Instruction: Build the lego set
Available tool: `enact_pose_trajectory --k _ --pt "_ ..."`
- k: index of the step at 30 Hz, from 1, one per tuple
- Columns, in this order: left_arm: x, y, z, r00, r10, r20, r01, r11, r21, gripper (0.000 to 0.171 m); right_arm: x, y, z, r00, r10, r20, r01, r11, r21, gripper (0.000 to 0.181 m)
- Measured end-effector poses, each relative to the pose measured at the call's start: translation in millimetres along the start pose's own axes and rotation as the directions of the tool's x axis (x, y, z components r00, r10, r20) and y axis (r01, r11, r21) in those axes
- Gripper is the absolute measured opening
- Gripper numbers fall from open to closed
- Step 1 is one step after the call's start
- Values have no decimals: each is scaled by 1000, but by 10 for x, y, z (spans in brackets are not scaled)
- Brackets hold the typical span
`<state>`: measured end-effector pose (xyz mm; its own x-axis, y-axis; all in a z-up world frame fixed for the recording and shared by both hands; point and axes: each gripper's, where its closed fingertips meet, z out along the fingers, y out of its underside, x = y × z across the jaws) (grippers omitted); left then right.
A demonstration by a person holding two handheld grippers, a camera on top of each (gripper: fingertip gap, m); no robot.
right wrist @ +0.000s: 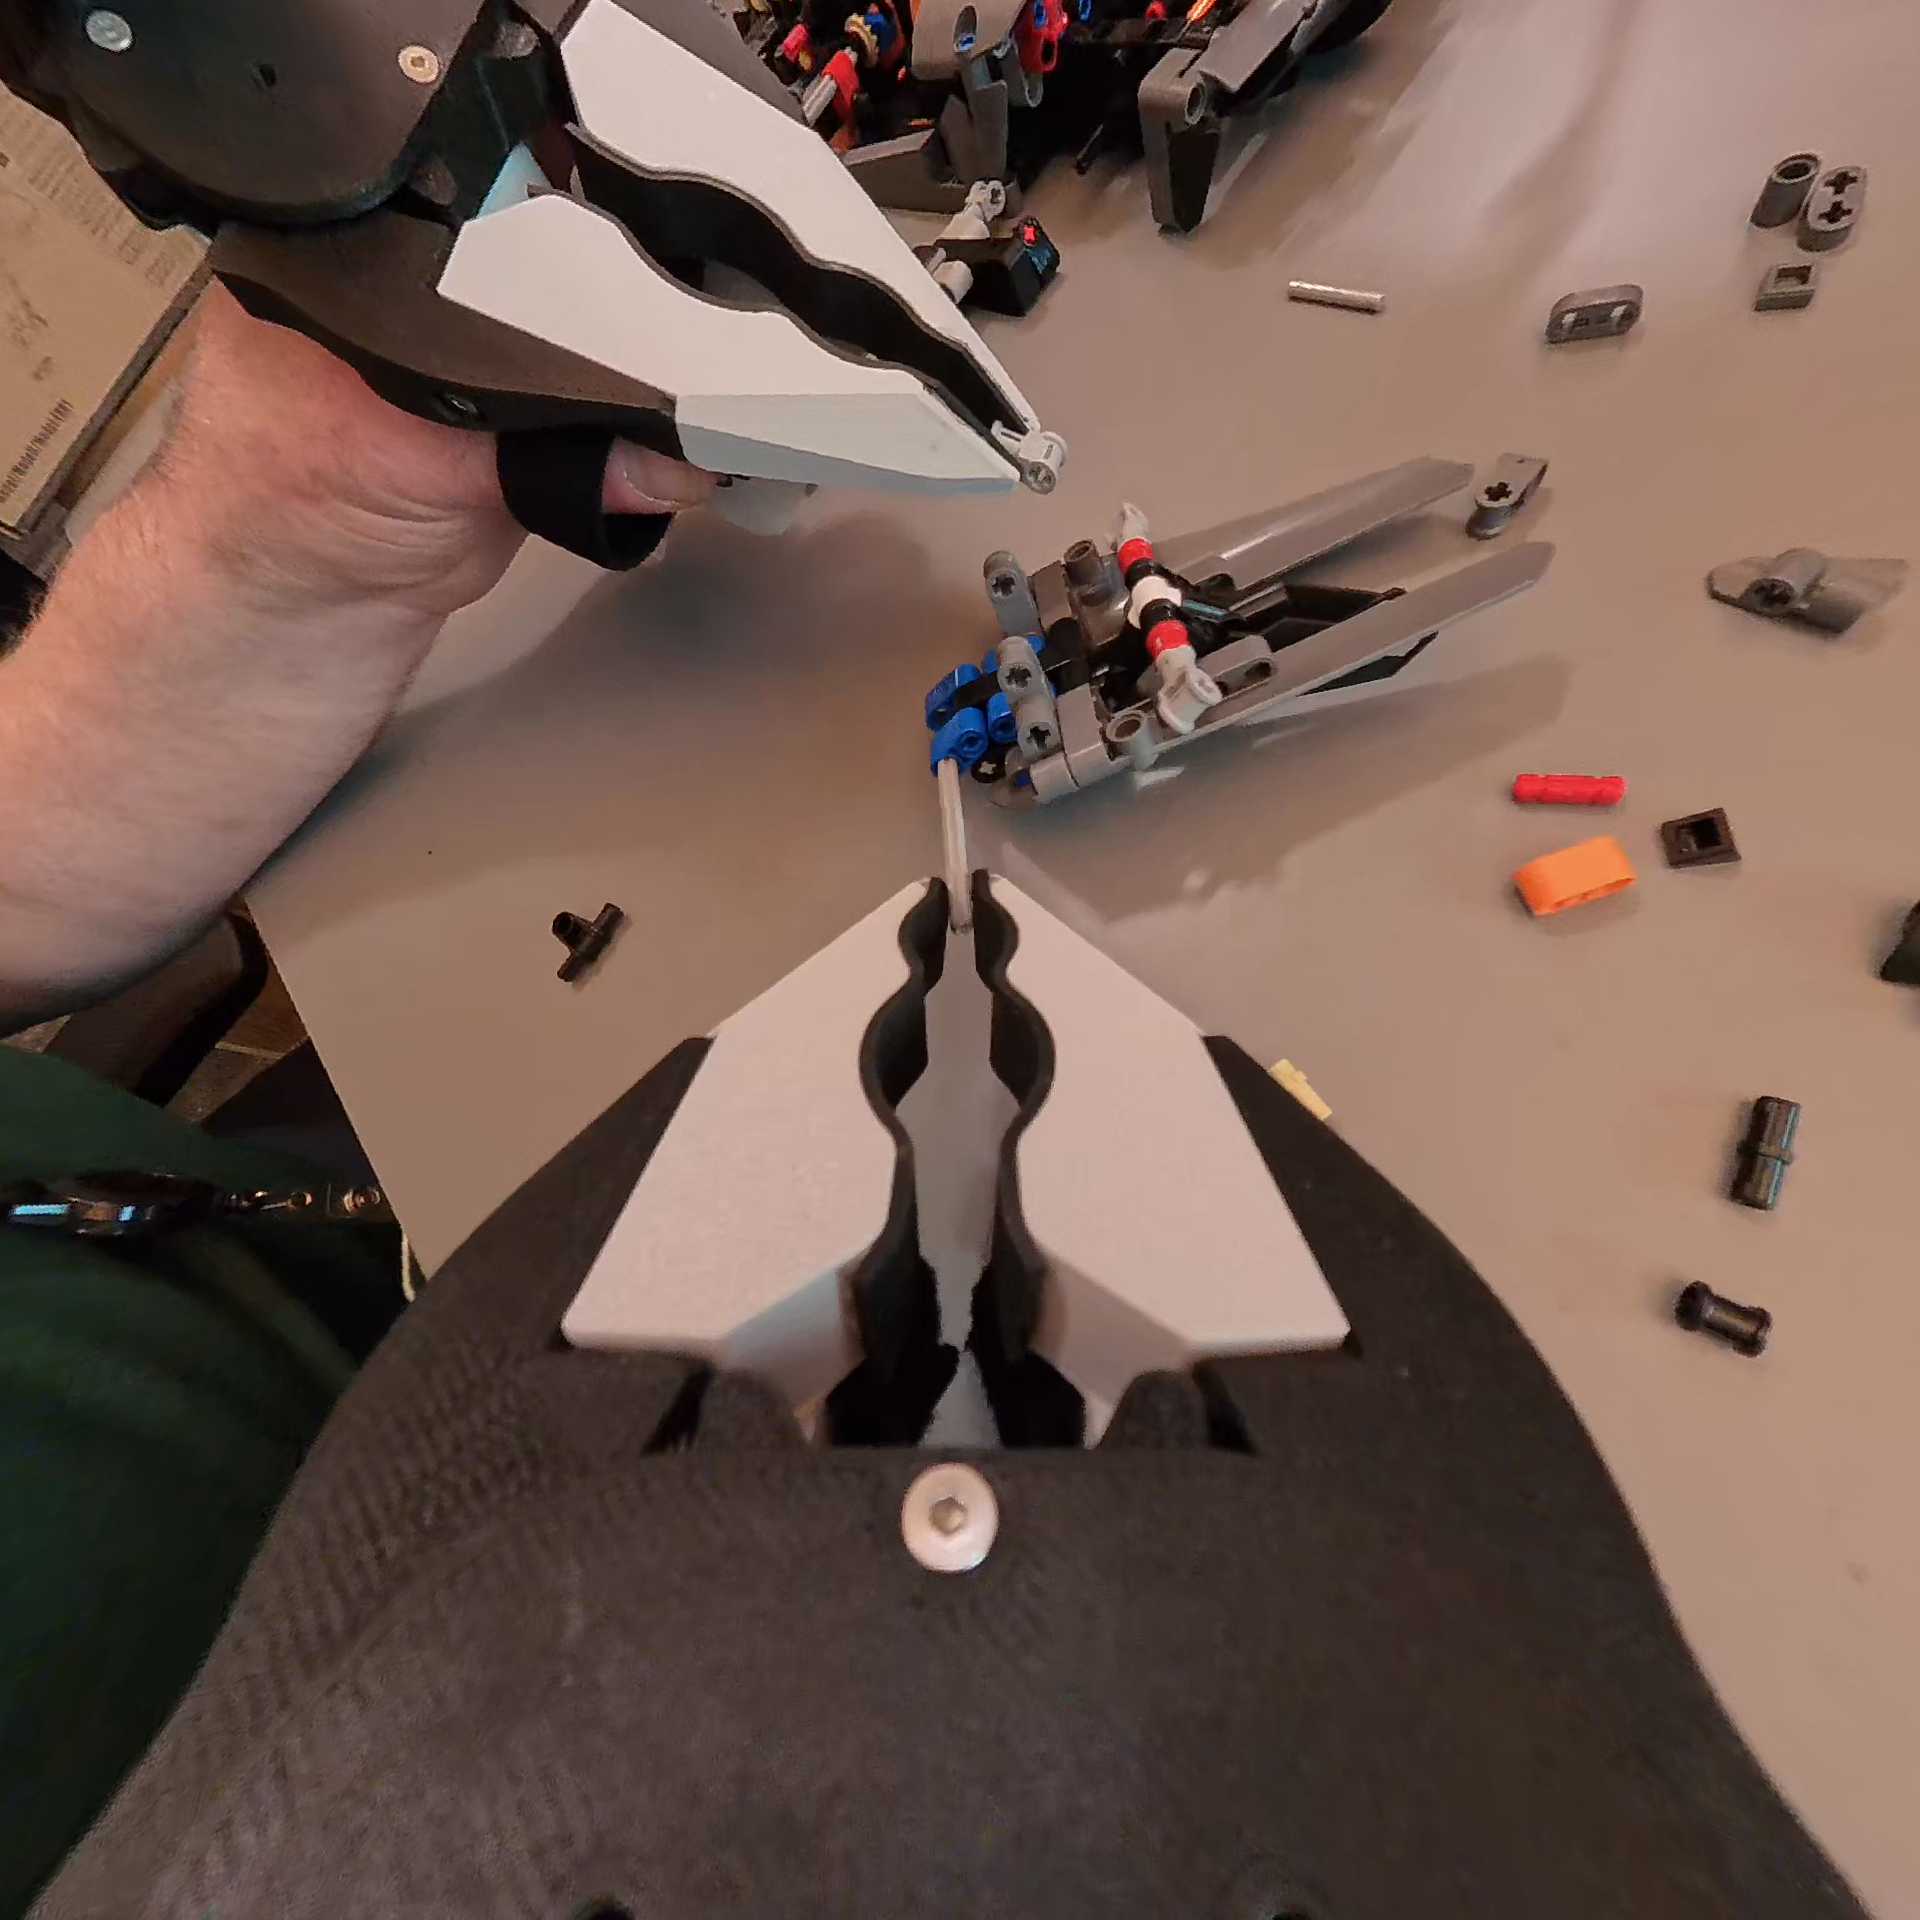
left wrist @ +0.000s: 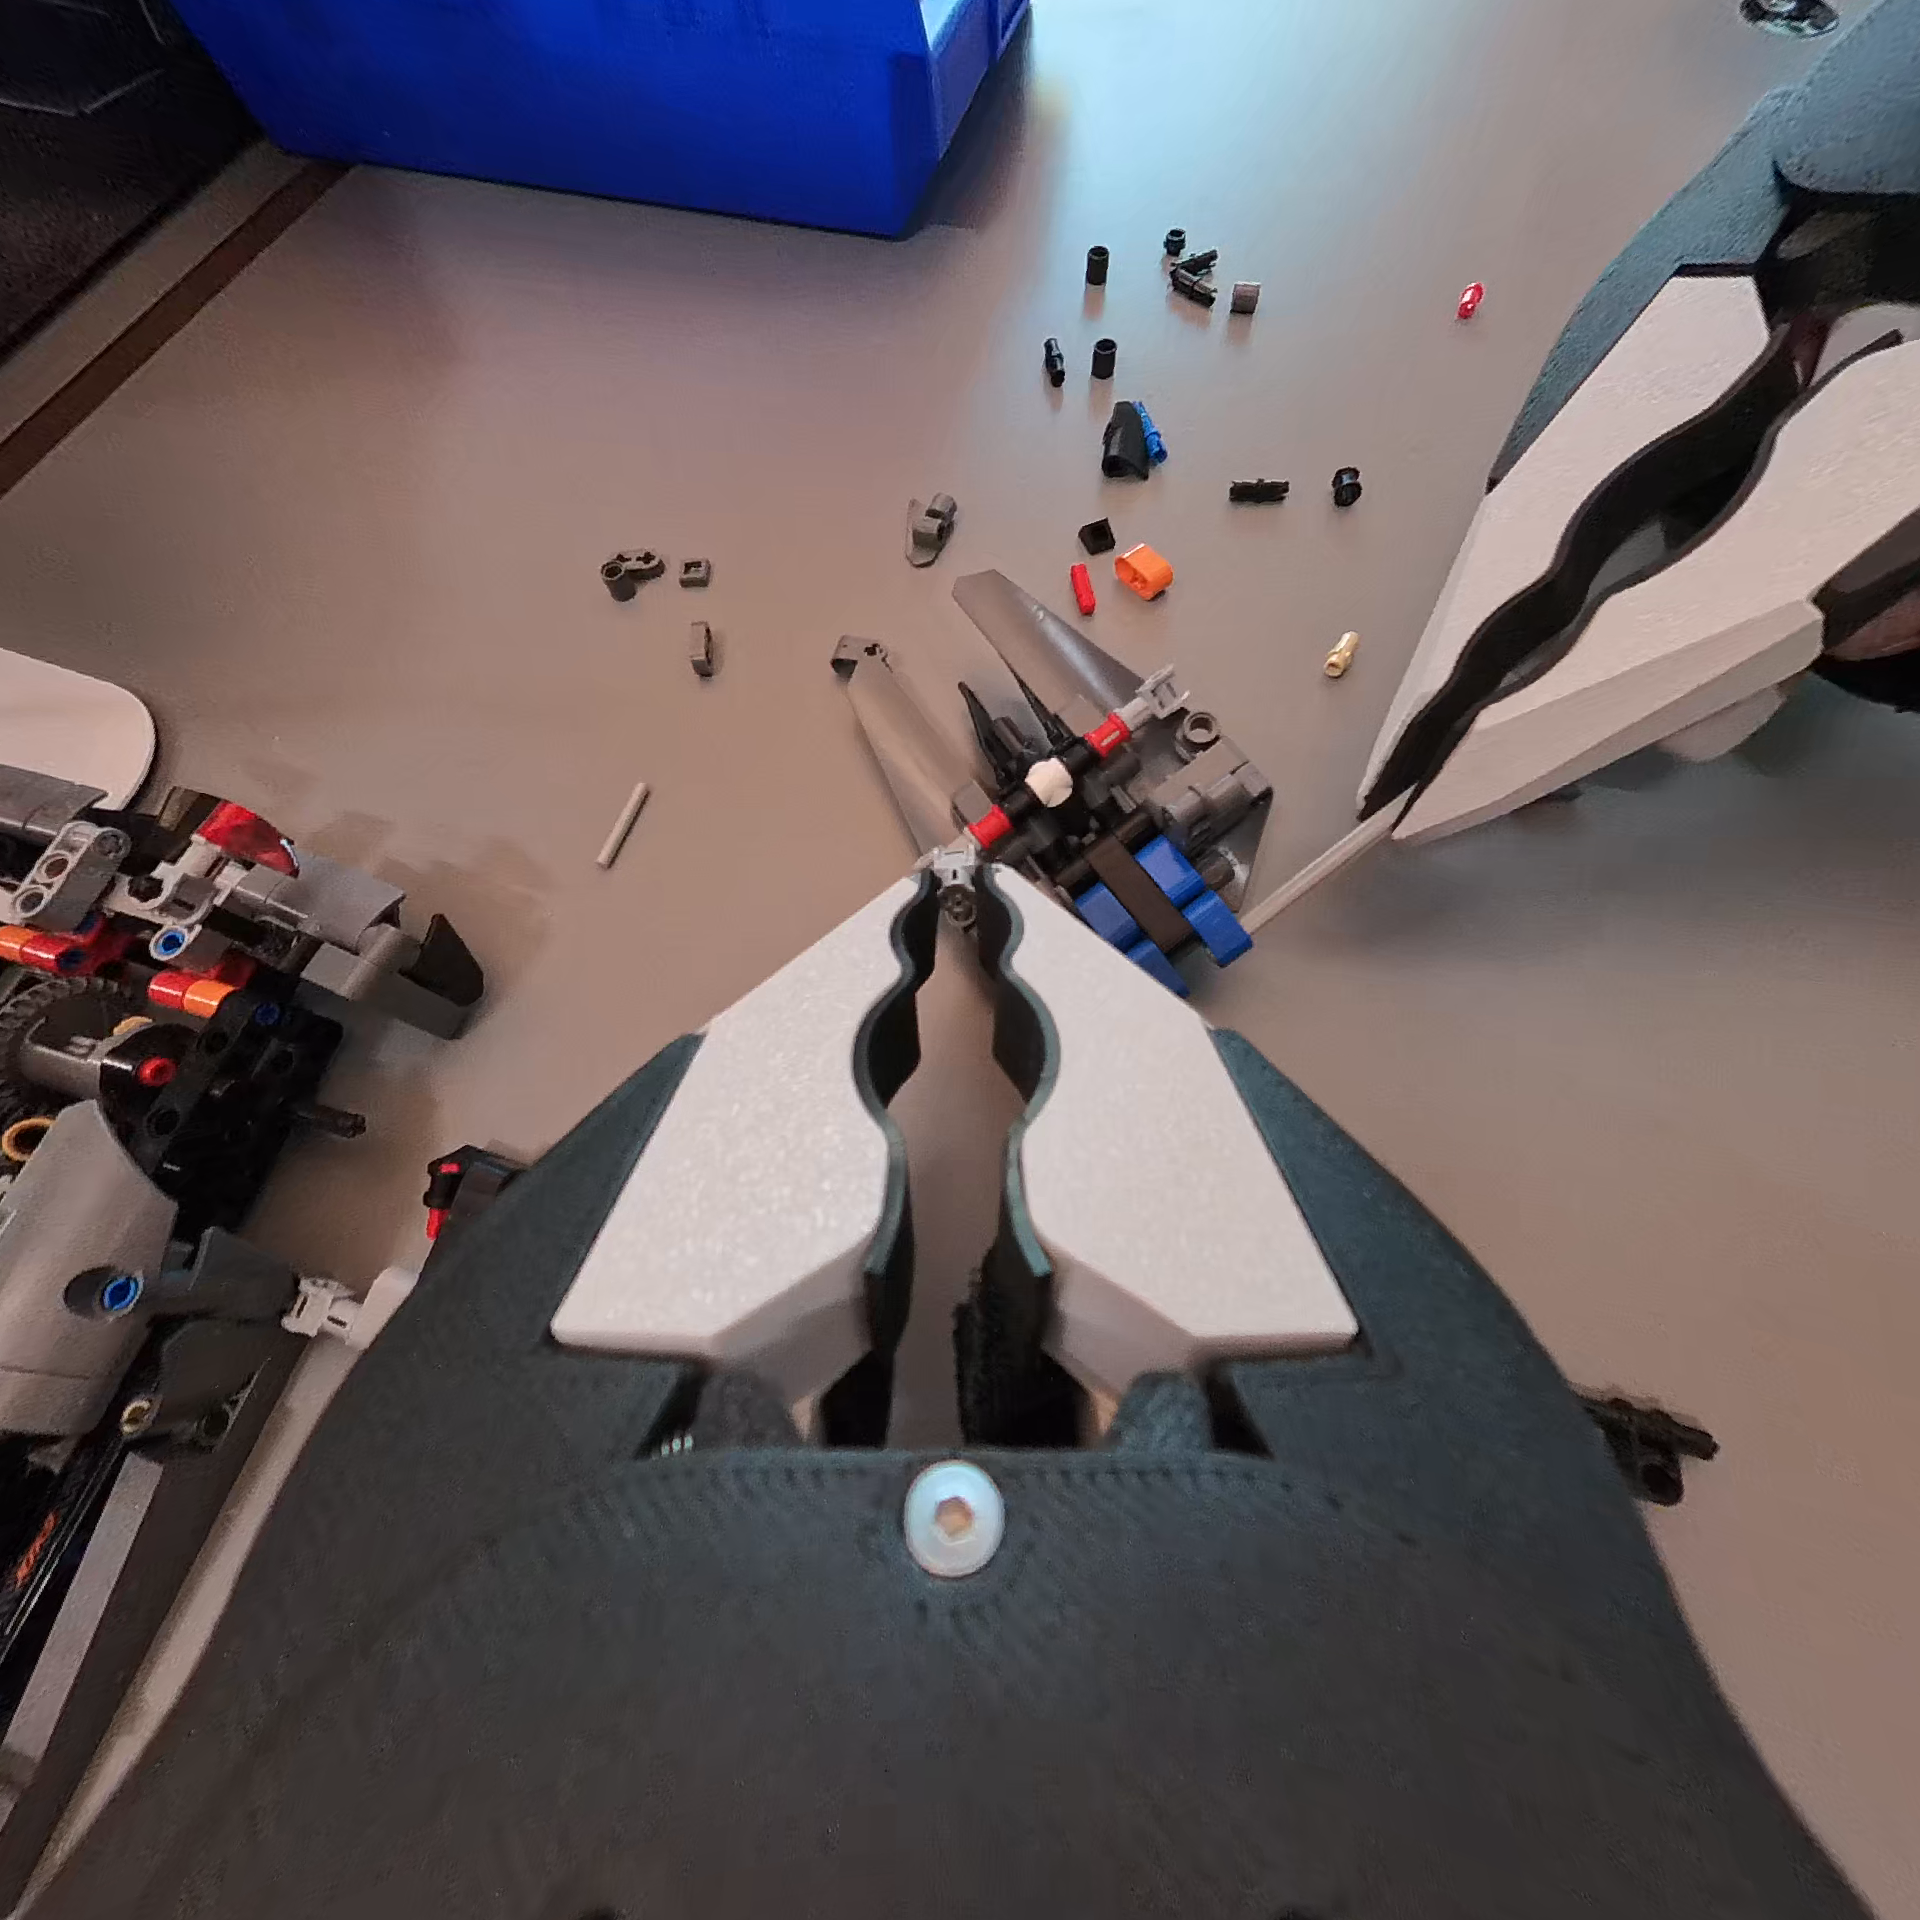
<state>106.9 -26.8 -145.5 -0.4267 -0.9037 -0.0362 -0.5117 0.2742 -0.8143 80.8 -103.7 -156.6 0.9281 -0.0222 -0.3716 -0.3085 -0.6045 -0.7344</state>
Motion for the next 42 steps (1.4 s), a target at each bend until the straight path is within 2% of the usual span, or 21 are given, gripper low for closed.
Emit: enact_pose_trajectory --k 4,8,13,21,29,35,40,42 --pt "-1 -1 3 1000 0 0 0 1000 0 5 35 18 12 997 -59 -51 58 998 -16 8" --pt "5 -3 9 1000 3 0 -3 1000 -1 5 79 56 35 972 -186 -143 177 982 -70 13" --pt "1 -10 3 1000 1 1 -1 1000 2 5 152 86 24 878 -386 -281 350 921 -171 17" --pt "-7 -31 -27 1000 3 4 -3 1000 8 5 132 71 52 747 -567 -348 501 824 -267 21" --pt "-16 44 -11 1000 -2 -10 2 1000 -26 5 23 74 127 675 -658 -335 573 753 -325 16" --pt "43 96 49 999 7 -33 -9 998 -55 5 45 95 210 672 -661 -334 559 748 -358 14" --pt "68 97 73 999 -5 -52 3 999 -49 5 85 57 277 632 -688 -355 568 724 -391 3" --pt "71 96 74 998 -7 -56 5 999 -47 5 85 45 290 649 -672 -356 557 739 -379 2"
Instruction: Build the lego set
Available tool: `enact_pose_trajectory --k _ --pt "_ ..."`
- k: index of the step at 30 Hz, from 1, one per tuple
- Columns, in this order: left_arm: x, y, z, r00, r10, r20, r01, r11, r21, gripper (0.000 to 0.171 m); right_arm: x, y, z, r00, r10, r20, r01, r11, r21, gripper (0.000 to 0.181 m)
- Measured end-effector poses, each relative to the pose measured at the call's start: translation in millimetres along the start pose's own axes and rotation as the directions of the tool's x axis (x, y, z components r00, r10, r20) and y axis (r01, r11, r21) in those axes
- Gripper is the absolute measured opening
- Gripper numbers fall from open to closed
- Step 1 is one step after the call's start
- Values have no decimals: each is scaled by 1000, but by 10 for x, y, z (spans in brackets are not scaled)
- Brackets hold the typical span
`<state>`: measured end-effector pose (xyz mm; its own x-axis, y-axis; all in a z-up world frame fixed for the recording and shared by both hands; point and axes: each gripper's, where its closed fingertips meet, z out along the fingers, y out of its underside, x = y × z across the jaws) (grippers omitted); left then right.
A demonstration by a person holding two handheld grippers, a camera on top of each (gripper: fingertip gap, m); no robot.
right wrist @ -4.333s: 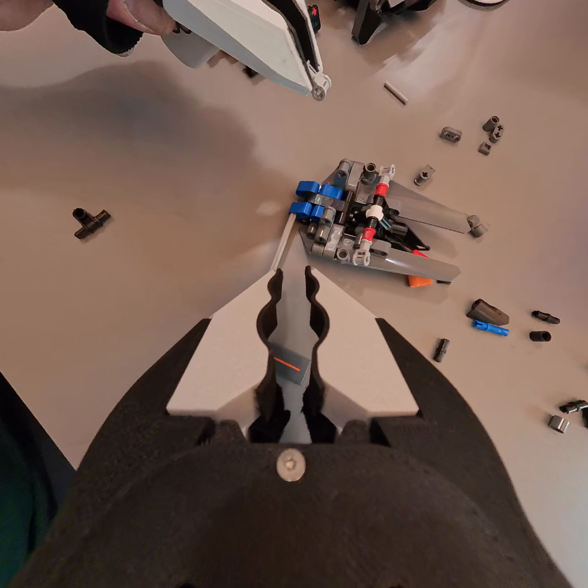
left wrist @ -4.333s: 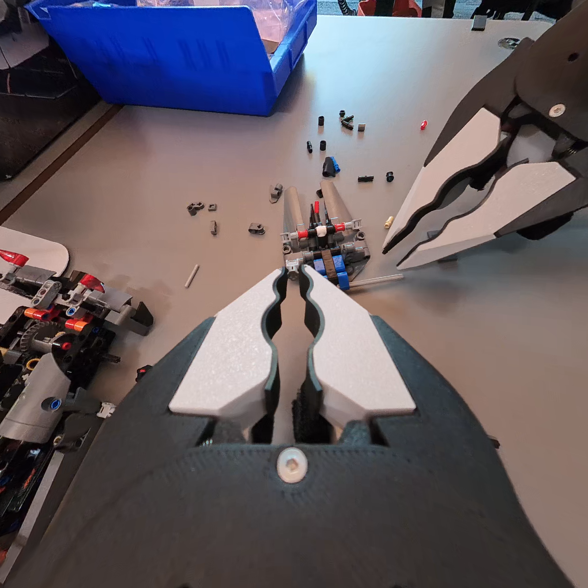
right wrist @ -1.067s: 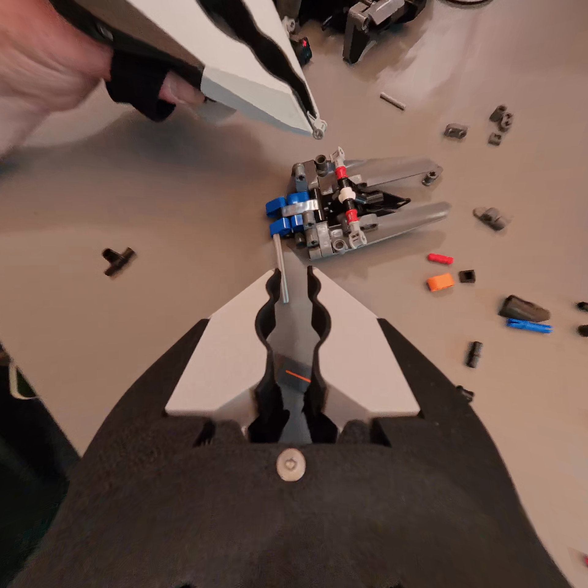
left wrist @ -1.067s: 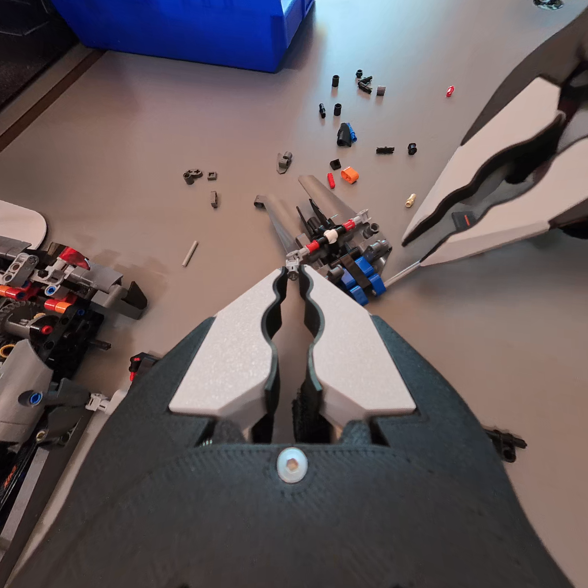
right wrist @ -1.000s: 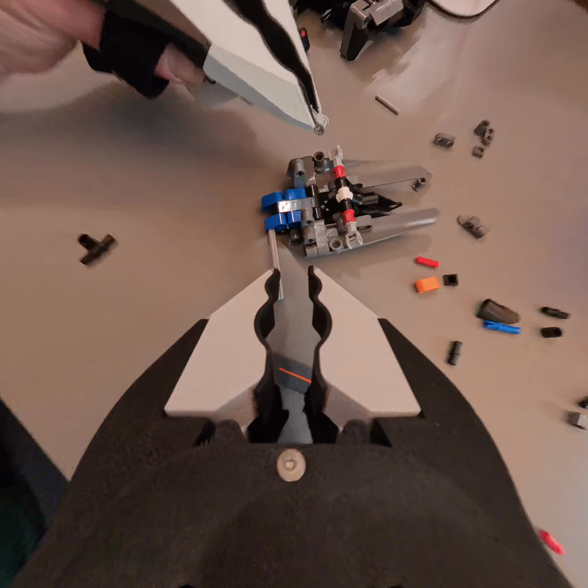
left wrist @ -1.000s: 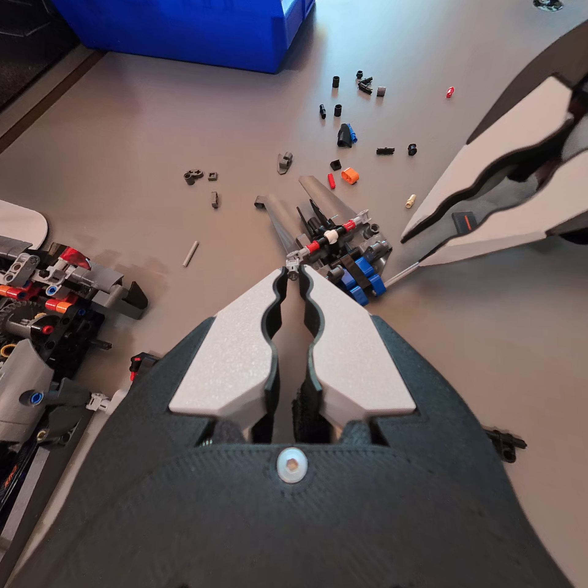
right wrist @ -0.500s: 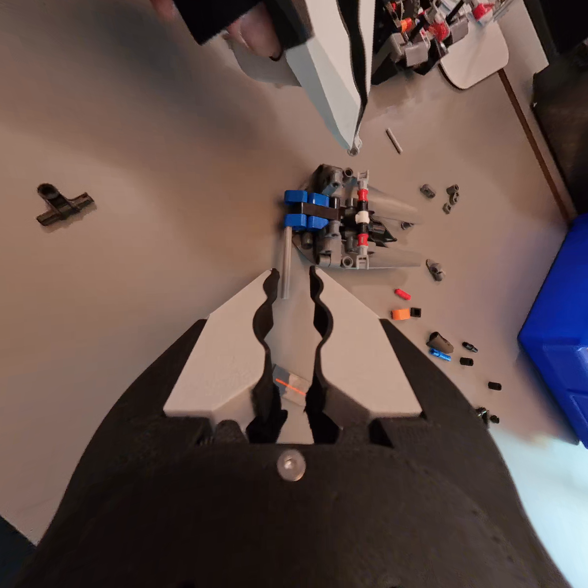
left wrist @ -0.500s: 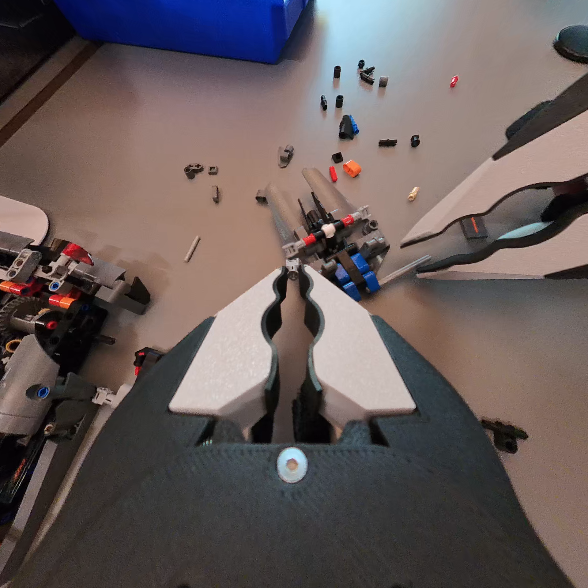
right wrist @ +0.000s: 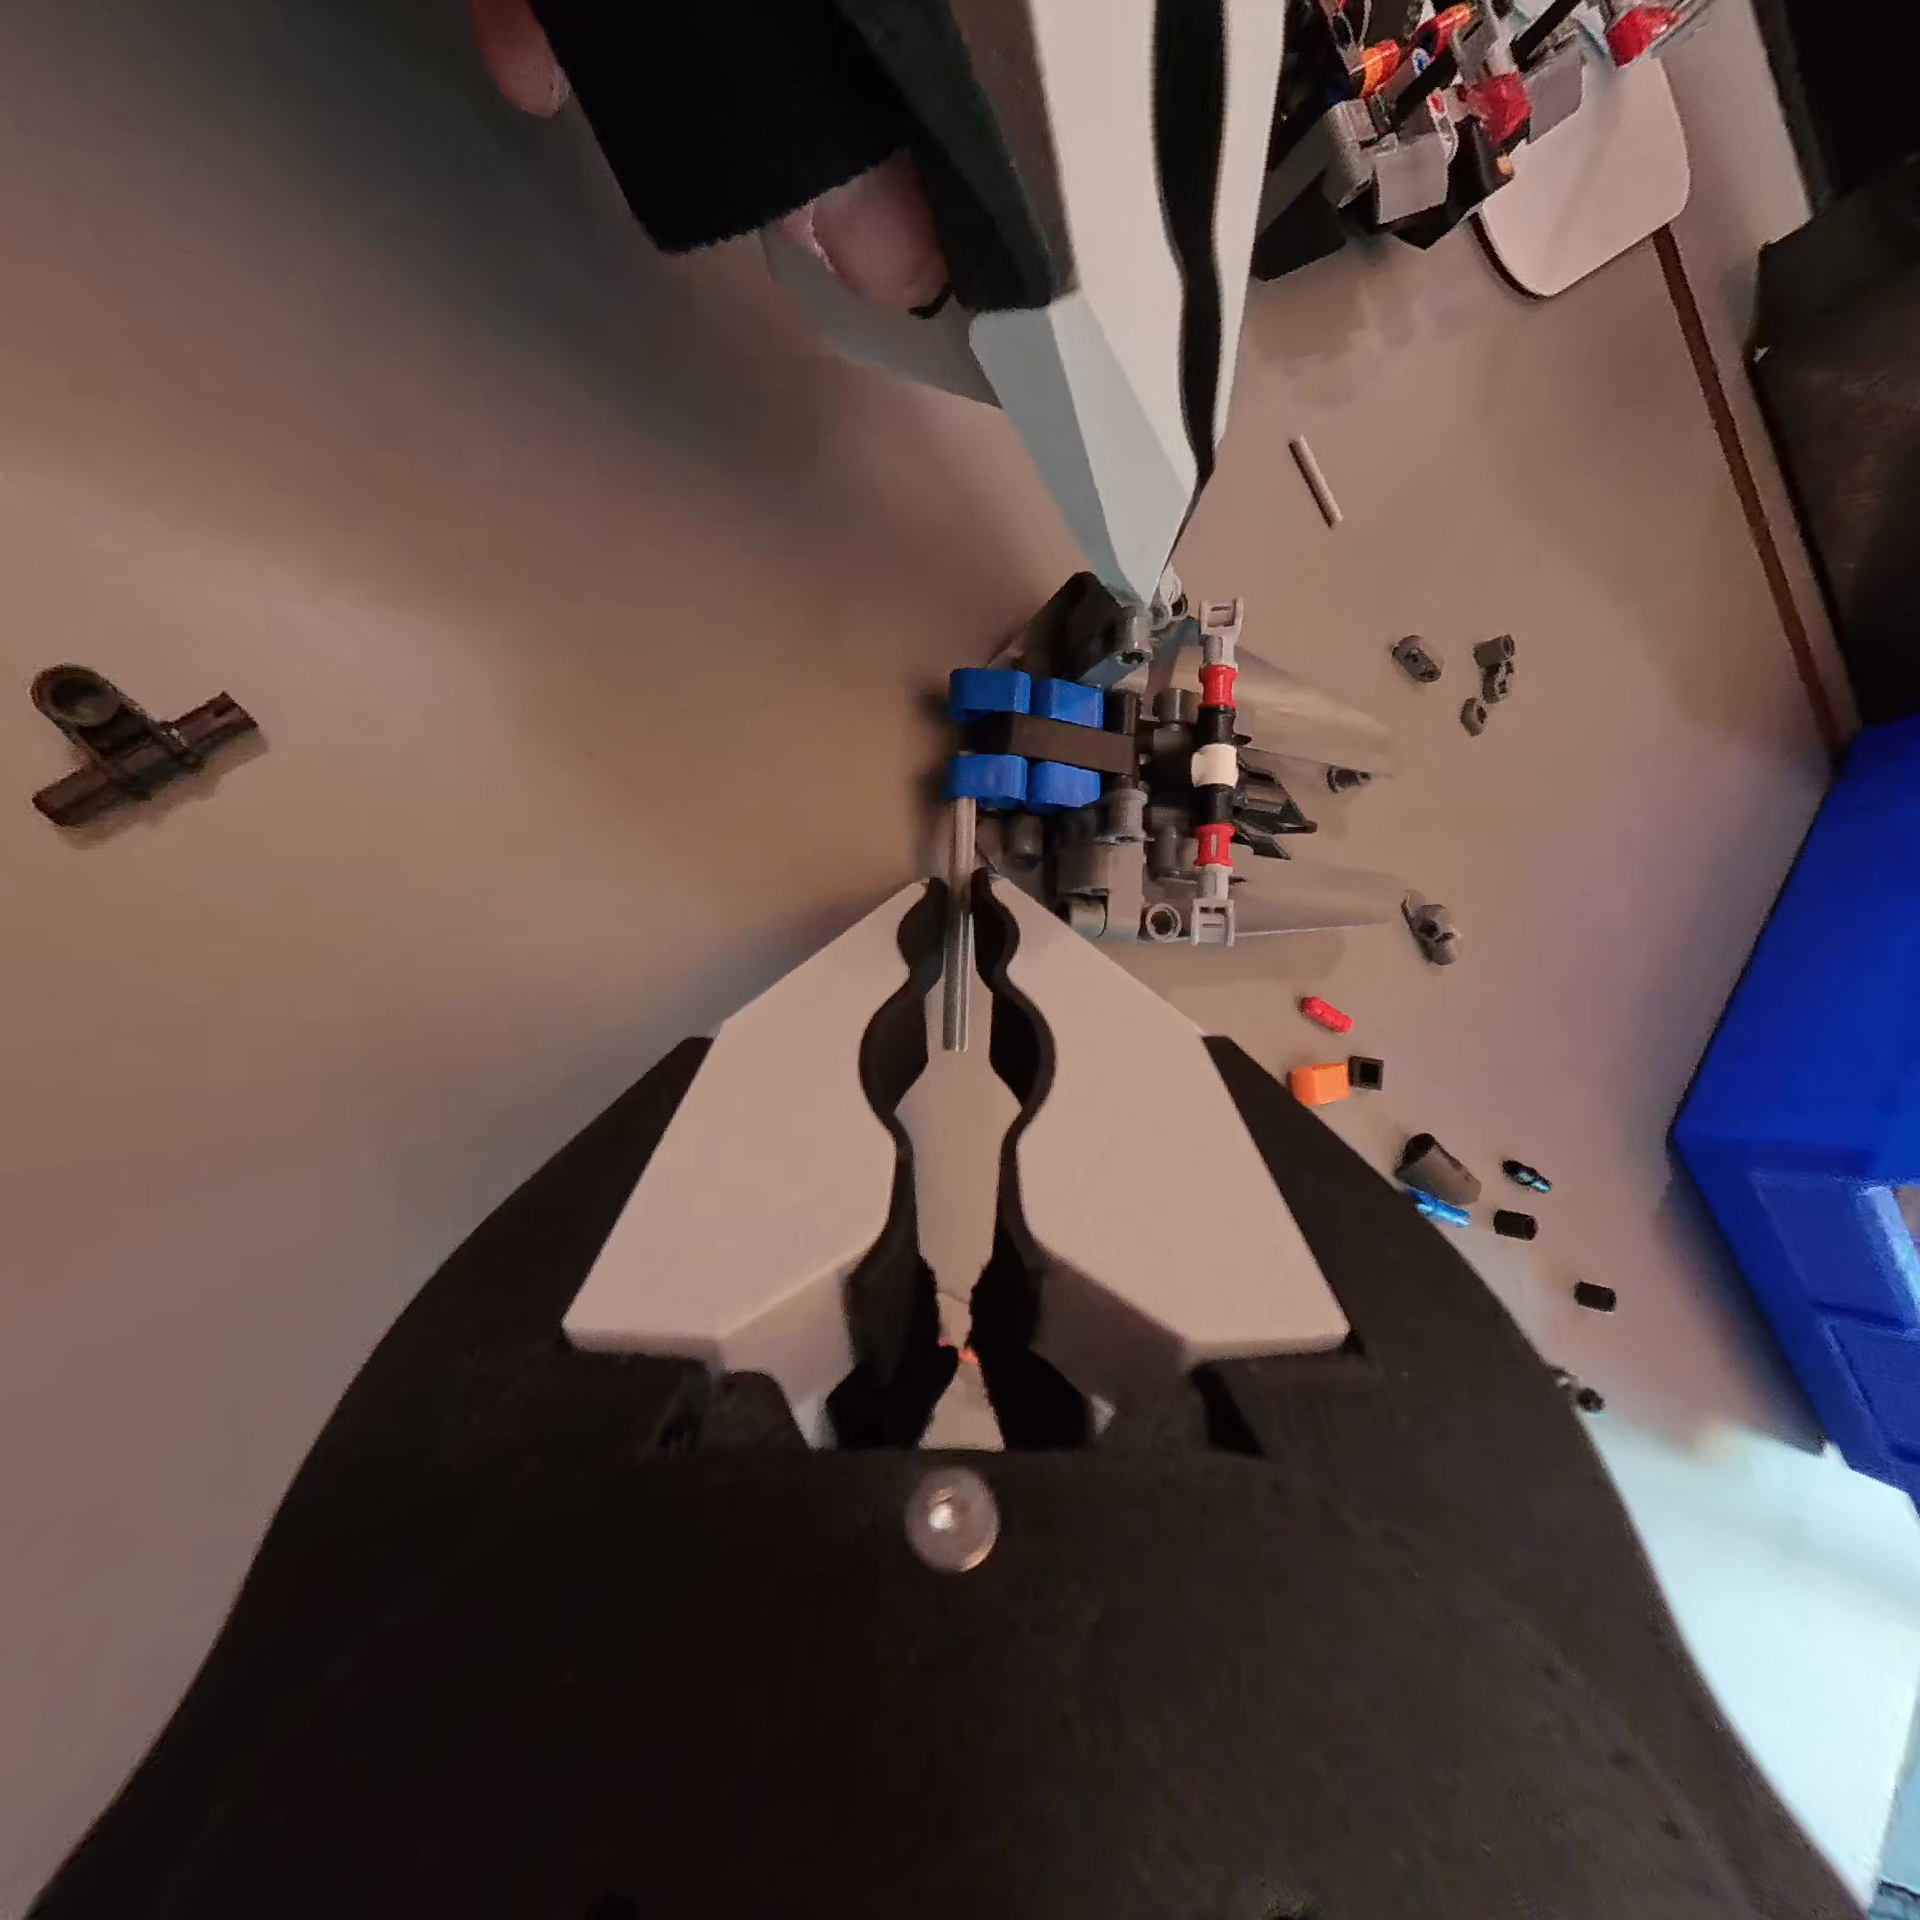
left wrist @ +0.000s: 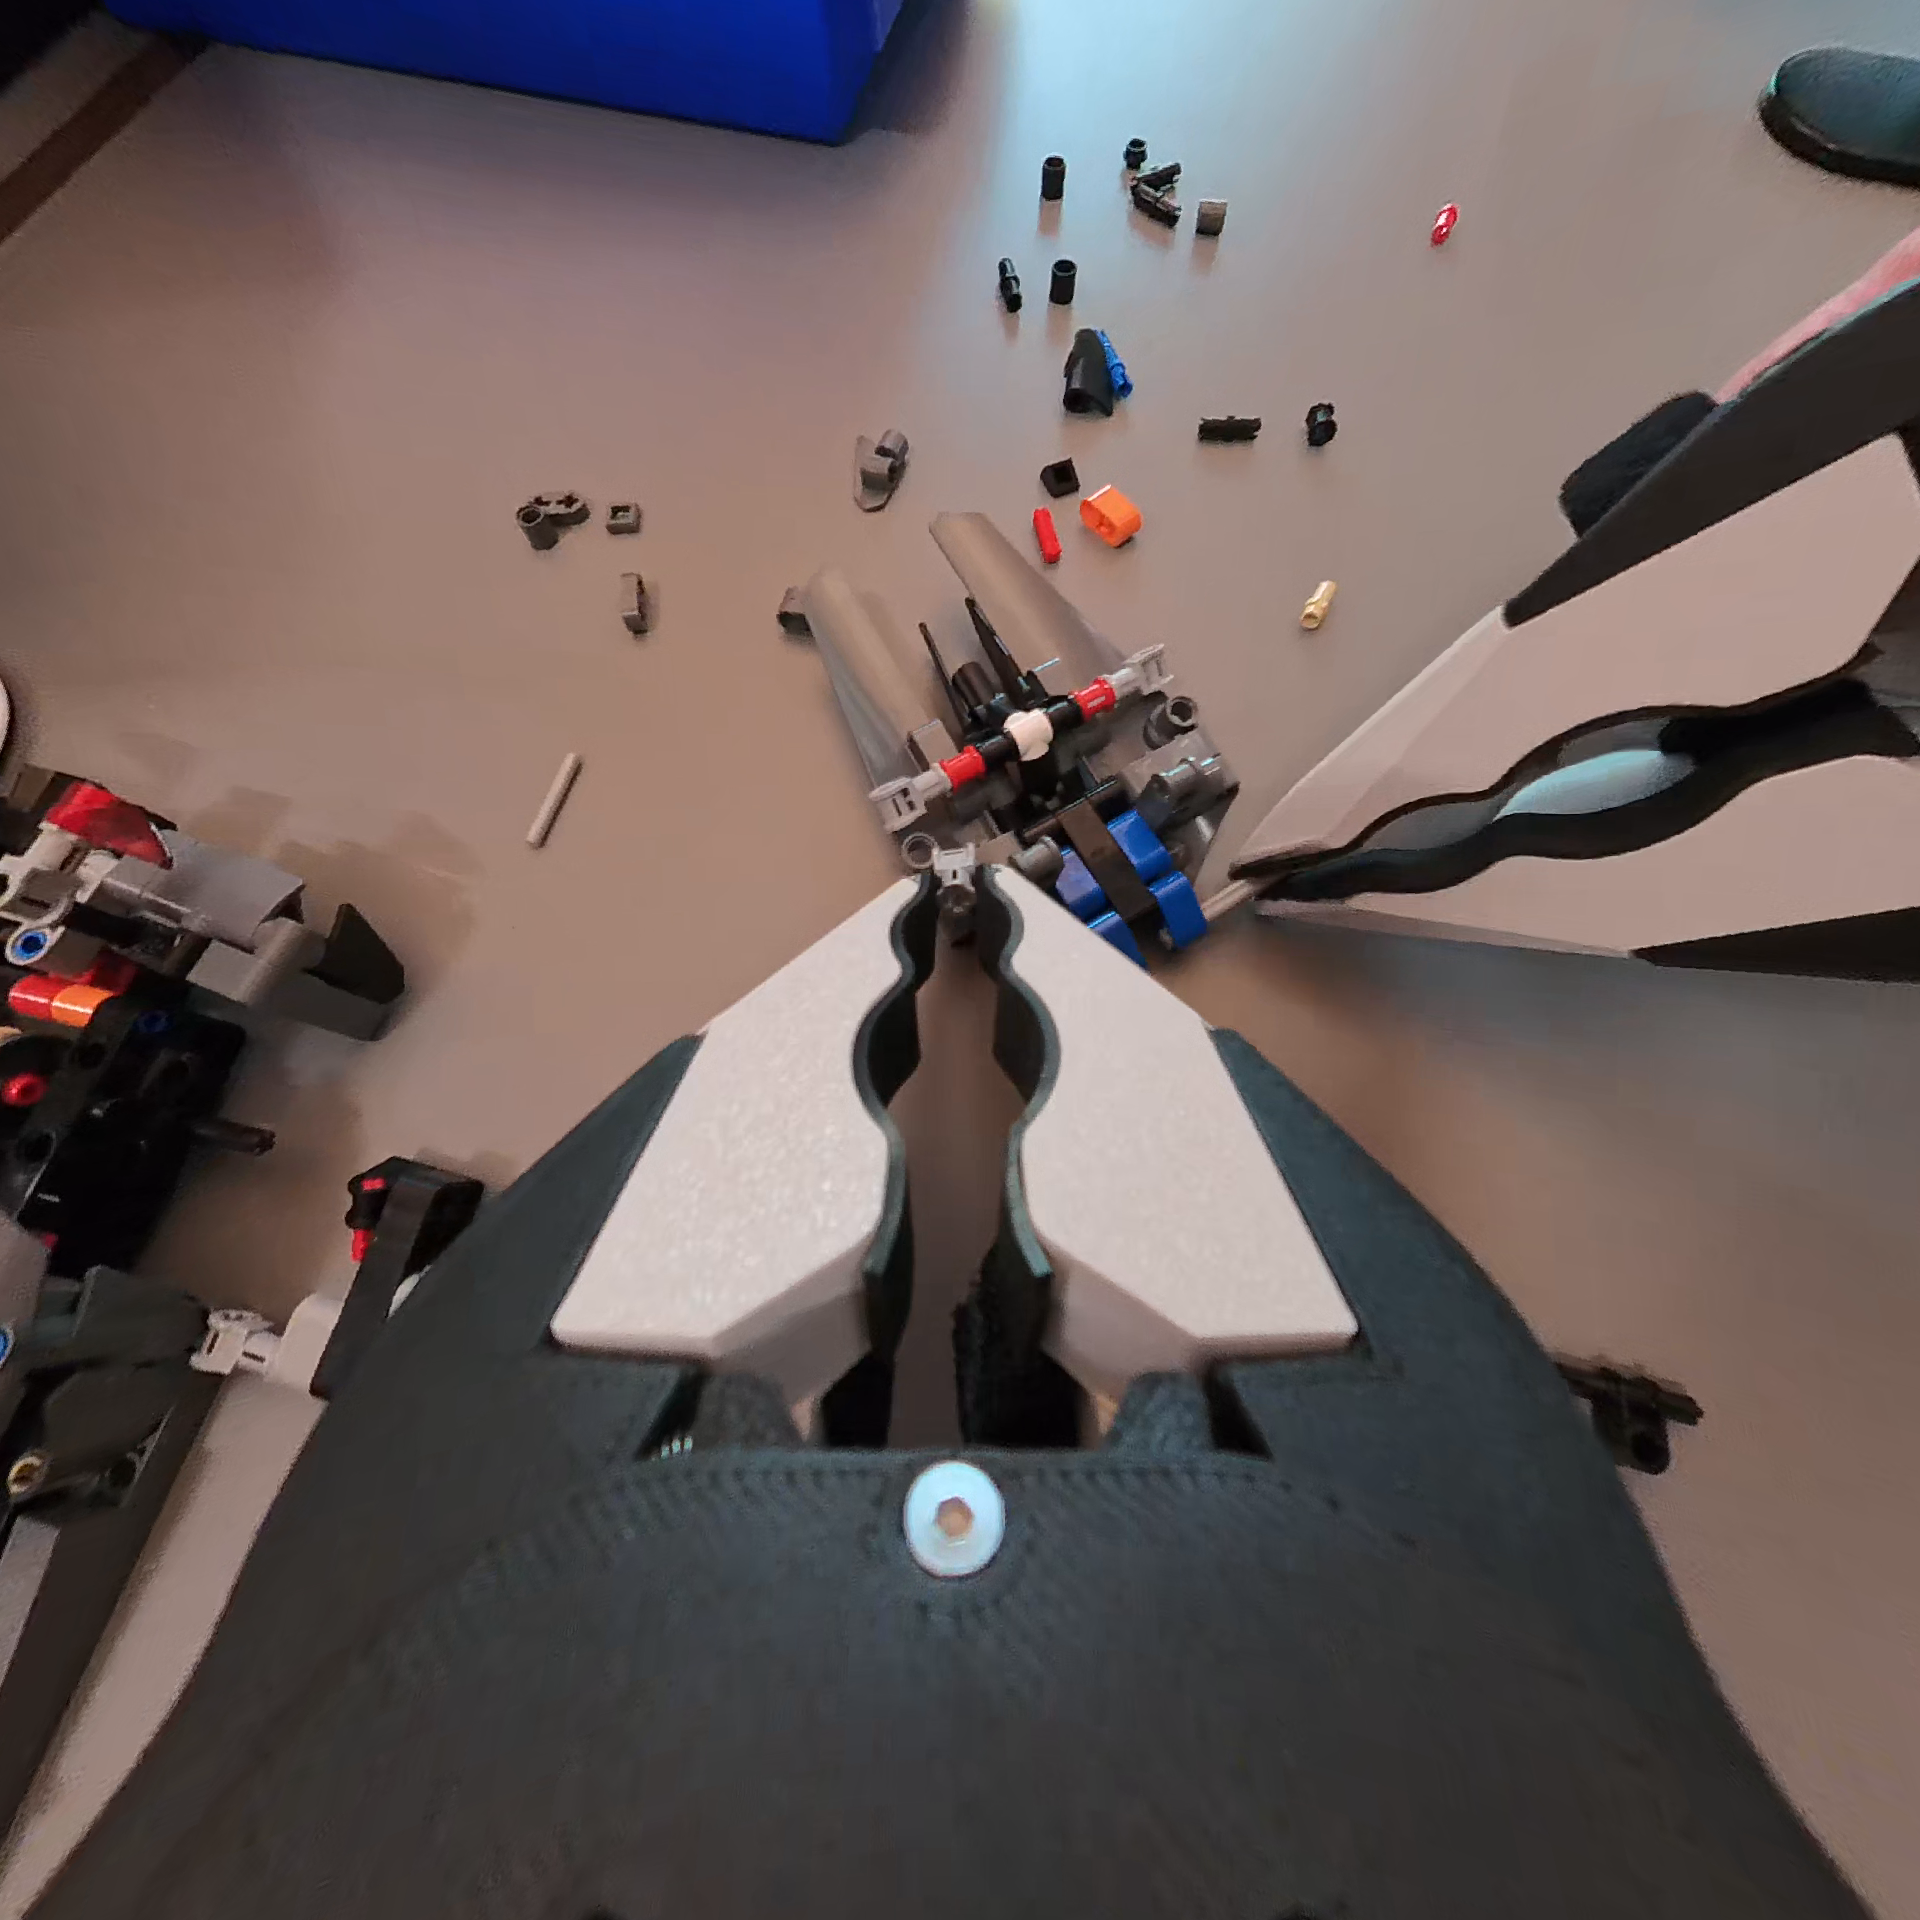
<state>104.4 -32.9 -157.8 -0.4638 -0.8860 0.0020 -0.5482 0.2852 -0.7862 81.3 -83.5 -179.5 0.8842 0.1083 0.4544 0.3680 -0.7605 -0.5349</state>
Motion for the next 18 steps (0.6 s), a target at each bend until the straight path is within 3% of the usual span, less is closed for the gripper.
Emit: enact_pose_trajectory --k 6,12,18 --pt "20 -2 6 1000 15 1 -15 1000 -6 5 -30 -35 -19 968 190 162 -199 979 44 2" --pt "22 8 22 1000 11 -4 -11 1000 -7 5 -37 -86 -60 856 392 338 -435 898 59 2" --pt "56 -10 38 1000 7 -23 -7 1000 3 5 -50 -80 -32 873 376 310 -411 910 51 2"
